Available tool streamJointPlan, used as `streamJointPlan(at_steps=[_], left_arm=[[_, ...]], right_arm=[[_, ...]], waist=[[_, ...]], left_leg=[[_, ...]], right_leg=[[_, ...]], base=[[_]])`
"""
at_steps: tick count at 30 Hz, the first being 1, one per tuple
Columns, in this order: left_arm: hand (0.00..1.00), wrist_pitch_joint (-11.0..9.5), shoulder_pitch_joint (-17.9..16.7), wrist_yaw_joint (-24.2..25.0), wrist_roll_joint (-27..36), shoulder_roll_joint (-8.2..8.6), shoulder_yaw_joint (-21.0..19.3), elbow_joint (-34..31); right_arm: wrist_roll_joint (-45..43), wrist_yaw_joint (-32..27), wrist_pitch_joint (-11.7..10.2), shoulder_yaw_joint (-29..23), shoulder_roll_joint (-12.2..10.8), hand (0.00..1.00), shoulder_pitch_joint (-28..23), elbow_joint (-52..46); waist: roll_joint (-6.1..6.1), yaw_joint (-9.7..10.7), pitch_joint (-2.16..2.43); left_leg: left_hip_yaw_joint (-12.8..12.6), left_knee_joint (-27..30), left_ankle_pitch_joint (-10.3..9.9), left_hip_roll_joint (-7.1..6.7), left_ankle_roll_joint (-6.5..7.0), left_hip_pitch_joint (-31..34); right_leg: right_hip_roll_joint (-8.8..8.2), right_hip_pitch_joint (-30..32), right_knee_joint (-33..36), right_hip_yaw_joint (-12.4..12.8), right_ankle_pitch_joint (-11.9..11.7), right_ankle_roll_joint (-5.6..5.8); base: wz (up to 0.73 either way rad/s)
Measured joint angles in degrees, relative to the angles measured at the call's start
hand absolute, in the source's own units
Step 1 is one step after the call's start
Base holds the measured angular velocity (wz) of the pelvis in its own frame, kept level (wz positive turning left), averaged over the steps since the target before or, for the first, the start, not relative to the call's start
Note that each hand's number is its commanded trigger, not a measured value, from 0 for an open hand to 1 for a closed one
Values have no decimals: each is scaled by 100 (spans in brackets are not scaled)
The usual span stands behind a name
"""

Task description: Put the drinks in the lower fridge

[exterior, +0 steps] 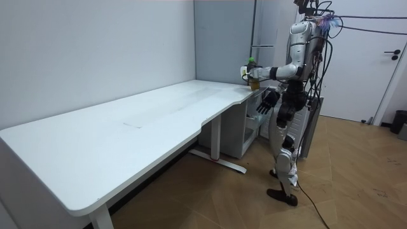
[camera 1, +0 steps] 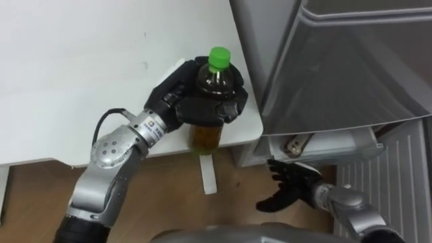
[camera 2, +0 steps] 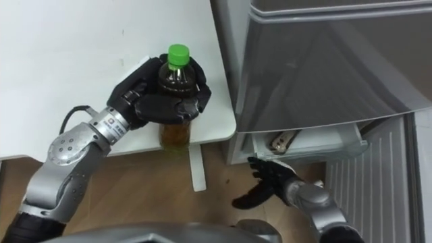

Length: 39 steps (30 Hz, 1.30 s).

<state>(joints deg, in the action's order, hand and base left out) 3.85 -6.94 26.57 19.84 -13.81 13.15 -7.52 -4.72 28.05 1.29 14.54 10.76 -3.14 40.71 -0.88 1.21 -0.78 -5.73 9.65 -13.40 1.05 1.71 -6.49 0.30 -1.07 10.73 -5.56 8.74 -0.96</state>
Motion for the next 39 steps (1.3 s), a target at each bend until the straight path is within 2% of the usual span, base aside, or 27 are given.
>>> streamJointPlan(at_steps=[4,11,16,24,28,32,39], left_arm=[[100,-1,5,5,90,-1,162,1],[100,-2,14,3,480,-20,621,5],[100,-2,51,39,545,-15,645,31],[100,-1,86,42,963,-8,775,91],[100,-1,86,42,976,-8,818,126],[100,0,87,44,985,-3,909,486],[100,-11,104,46,992,10,866,649]], right_arm=[[17,305,2,123,-75,0,-1,-77],[269,405,-2,346,-130,0,9,-103],[345,609,-2,346,-120,0,9,-303],[820,1049,4,453,-165,0,99,-359],[1205,1122,5,480,-196,0,100,-365],[1907,1254,7,605,-210,0,94,-657],[2066,1392,135,688,-213,0,85,-650]], waist=[[-1,22,1],[-7,82,3],[-10,177,1],[-101,182,-39],[-136,164,-40],[-147,167,-38],[-142,141,-39]], left_leg=[[13,9,0,-9,0,12],[4,129,-1,-4,-1,102],[5,192,-1,5,-2,172],[-25,193,-1,6,-2,214],[-36,161,-1,7,-2,208],[-44,155,-1,8,-2,189],[-41,160,-2,2,-3,237]], right_leg=[[-16,-1,6,-14,0,3],[-19,26,13,-8,-5,-3],[-15,71,26,-8,-15,-19],[-9,178,135,49,-16,-22],[1,184,137,55,-16,-20],[0,180,153,51,-16,-20],[-6,223,176,-59,-16,-20]], base=[[1],[0],[0],[-2],[1],[0],[1]])
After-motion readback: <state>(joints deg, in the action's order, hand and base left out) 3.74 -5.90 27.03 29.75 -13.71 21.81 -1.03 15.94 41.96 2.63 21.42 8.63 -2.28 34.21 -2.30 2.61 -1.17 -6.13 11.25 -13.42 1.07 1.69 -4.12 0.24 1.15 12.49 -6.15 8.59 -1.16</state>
